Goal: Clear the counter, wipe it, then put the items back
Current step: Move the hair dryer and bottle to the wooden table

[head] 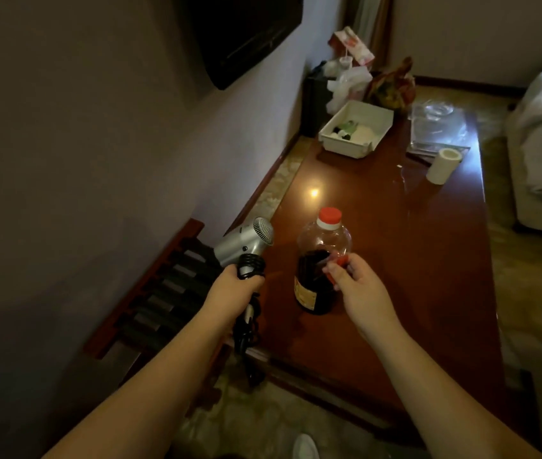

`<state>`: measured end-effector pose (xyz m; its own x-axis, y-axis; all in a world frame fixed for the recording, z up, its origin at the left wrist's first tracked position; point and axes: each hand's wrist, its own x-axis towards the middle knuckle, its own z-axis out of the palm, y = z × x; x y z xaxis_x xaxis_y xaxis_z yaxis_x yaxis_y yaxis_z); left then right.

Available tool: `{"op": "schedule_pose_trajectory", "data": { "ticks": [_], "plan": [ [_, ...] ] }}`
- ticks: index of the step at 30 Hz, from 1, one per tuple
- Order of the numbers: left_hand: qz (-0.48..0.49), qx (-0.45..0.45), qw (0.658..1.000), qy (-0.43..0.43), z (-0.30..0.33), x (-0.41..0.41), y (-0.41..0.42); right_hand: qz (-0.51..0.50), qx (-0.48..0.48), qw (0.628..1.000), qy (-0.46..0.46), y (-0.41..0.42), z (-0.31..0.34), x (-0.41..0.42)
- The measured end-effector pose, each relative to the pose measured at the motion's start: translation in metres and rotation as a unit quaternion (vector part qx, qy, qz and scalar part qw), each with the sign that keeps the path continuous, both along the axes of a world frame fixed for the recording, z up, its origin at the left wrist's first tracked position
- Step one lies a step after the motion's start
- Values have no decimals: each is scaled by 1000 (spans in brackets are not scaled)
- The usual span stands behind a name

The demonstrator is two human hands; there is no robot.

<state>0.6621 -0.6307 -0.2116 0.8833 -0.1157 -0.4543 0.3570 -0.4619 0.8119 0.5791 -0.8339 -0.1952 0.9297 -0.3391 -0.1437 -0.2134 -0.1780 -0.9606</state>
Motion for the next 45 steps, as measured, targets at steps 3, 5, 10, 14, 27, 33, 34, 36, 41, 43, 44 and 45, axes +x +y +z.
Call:
{"op": "schedule_pose_trajectory", "data": {
  "ticks": [3, 5, 10, 14, 27, 33, 34, 36, 41, 43, 44, 45],
  "plan": [
    [-35, 50, 998, -3, -21, 45, -38, -31, 19, 999, 0, -32, -13, 34],
    [-58, 73, 996, -7, -34, 73, -59, -46, 30, 998, 1, -48, -21, 57],
    [-115, 154, 981, -28, -71, 135, -105, -71, 48, 996, 9, -83, -41, 116],
    [-139, 200, 969, -37, -97, 174, -133, -86, 40, 995, 12, -106, -58, 158],
    [-150, 252, 951, -98, -142, 249, -203, -105, -15, 994, -3, -160, -90, 243],
    [-160, 270, 943, -113, -145, 278, -221, -119, -46, 992, -12, -169, -96, 272],
    [-162, 274, 941, -113, -144, 282, -223, -119, -51, 991, -13, -170, -96, 275],
    [-170, 284, 937, -109, -143, 288, -224, -119, -61, 991, -16, -171, -97, 279],
    [-190, 293, 931, -107, -139, 293, -222, -116, -150, 982, 8, -176, -95, 281],
    [-188, 295, 931, -102, -135, 290, -221, -106, -175, 979, 15, -177, -93, 279],
    [-187, 294, 932, -99, -133, 288, -220, -103, -177, 979, 18, -177, -92, 277],
    [-185, 290, 934, -97, -131, 286, -217, -104, -175, 979, 23, -177, -90, 274]
  ]
}}
